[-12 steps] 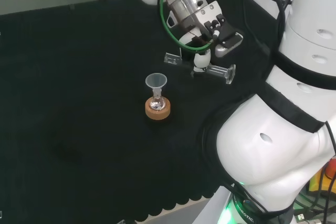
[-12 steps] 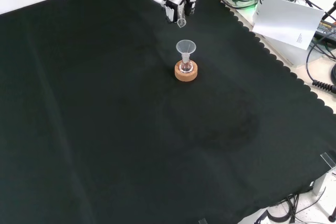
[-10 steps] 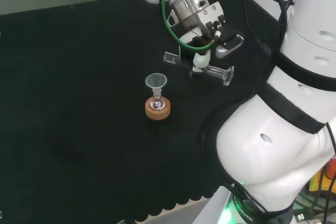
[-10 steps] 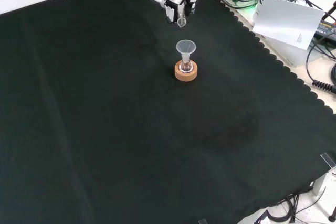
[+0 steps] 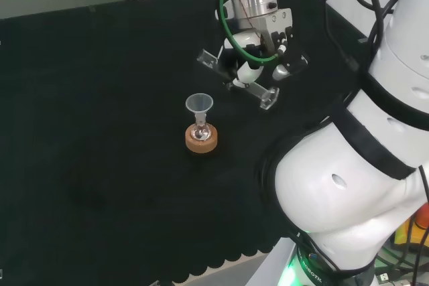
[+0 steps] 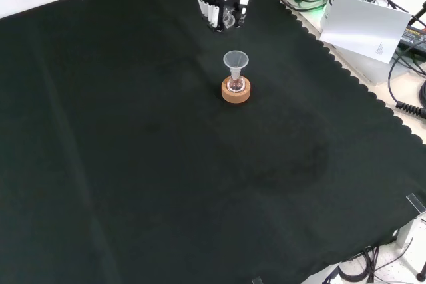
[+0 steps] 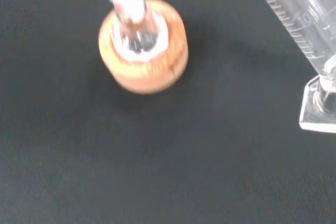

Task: Put the graduated cylinder back on the table.

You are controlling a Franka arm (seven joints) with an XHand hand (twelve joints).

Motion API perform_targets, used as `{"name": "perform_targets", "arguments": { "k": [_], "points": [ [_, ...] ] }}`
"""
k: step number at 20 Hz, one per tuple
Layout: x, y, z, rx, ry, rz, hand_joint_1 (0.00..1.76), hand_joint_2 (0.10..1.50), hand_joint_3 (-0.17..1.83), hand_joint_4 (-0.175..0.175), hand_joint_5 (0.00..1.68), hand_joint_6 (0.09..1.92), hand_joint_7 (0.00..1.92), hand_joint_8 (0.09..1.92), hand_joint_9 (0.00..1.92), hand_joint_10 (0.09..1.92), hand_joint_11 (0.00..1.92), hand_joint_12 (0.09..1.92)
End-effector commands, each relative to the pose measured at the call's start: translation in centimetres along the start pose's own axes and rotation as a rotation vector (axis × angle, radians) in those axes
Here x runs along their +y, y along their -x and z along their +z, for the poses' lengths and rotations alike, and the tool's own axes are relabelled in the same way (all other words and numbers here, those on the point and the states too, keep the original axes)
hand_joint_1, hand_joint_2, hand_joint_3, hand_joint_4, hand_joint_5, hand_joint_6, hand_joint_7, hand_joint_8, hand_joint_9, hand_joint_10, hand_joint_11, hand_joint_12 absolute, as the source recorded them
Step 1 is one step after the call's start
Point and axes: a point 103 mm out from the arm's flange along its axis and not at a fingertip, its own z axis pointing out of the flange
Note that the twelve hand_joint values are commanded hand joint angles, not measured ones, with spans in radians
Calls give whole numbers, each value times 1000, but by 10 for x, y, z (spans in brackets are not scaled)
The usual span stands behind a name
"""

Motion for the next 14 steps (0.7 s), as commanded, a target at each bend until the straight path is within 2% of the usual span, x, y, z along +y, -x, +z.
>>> {"name": "perform_targets", "arguments": {
  "k": [1, 6, 10, 14],
  "points": [
    [30, 23, -11, 90, 216, -36, 1261, 1110, 1, -175, 978, 1003, 1006, 990, 1401, 87, 1217, 739],
    [66, 51, -17, 158, 285, -58, 1261, 1111, 1, -175, 977, 1005, 1005, 992, 1400, 87, 1218, 740],
    [89, 65, -17, 203, 316, -83, 1261, 1111, 1, -175, 976, 1007, 1003, 993, 1397, 87, 1220, 741],
    [115, 78, -15, 277, 362, -113, 1260, 1112, 1, -175, 974, 1009, 1002, 996, 1396, 87, 1220, 742]
  ]
}}
